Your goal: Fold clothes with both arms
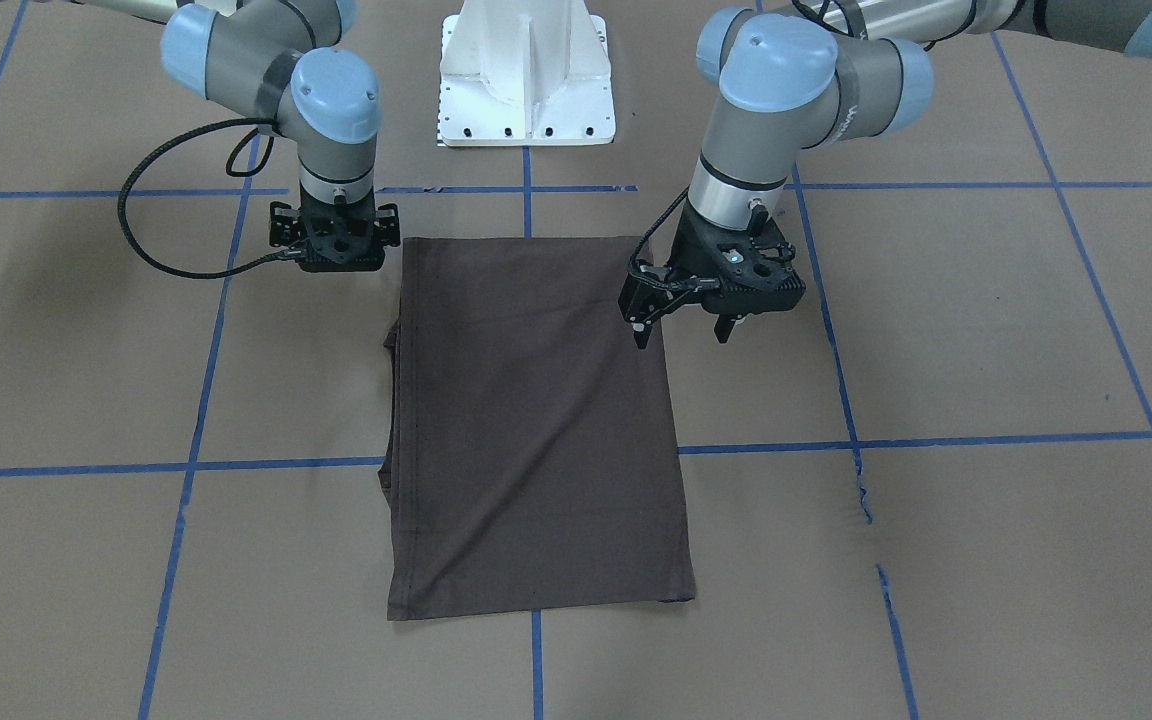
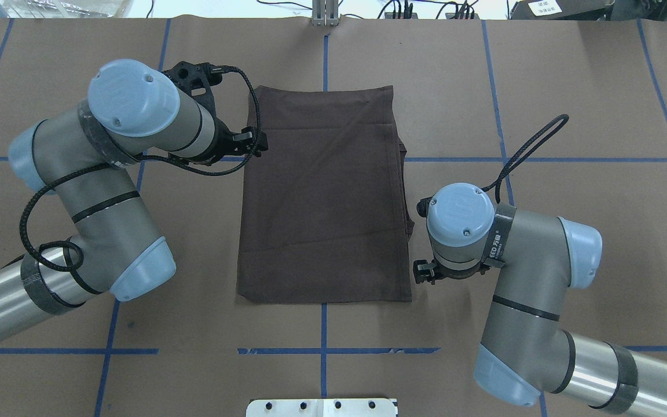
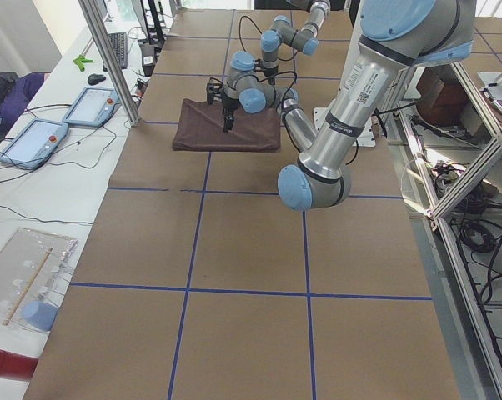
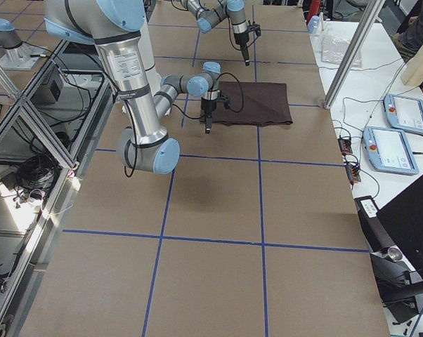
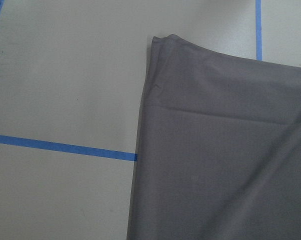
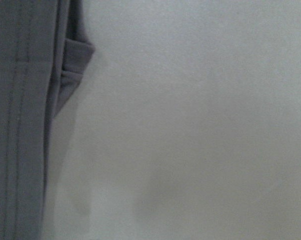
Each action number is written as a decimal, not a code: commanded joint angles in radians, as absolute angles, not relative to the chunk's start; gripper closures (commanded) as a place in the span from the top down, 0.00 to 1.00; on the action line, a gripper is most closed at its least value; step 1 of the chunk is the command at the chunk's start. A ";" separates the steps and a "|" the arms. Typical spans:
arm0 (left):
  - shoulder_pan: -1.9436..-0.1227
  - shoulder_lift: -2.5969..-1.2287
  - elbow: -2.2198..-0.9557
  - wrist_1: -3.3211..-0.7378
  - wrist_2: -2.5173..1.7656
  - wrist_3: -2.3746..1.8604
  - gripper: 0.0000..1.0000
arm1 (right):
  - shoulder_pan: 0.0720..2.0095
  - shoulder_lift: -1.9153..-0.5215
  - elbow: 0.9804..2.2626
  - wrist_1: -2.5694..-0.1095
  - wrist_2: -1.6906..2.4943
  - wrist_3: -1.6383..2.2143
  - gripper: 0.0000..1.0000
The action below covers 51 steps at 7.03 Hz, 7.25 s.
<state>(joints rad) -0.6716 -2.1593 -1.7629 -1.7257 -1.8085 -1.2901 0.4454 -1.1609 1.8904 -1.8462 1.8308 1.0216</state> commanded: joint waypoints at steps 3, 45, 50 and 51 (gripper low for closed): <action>-0.661 -2.088 -1.796 -1.759 -1.868 -1.380 1.00 | 0.547 -1.078 1.957 -1.713 1.880 1.092 1.00; -0.319 -2.025 -1.883 -1.652 -1.703 -1.865 0.00 | 0.542 -1.089 1.985 -1.597 1.927 1.373 1.00; -0.321 -2.029 -1.890 -1.643 -1.704 -1.850 0.00 | 0.342 -1.077 1.915 -1.598 1.743 1.842 1.00; -0.321 -2.031 -1.891 -1.643 -1.704 -1.850 0.00 | 0.341 -1.062 1.861 -1.598 1.741 1.844 1.00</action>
<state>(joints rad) -0.3205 -2.0297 -1.8898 -1.6425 -1.7043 -1.8500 0.3495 -1.0751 1.9165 -1.5979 1.7480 1.8224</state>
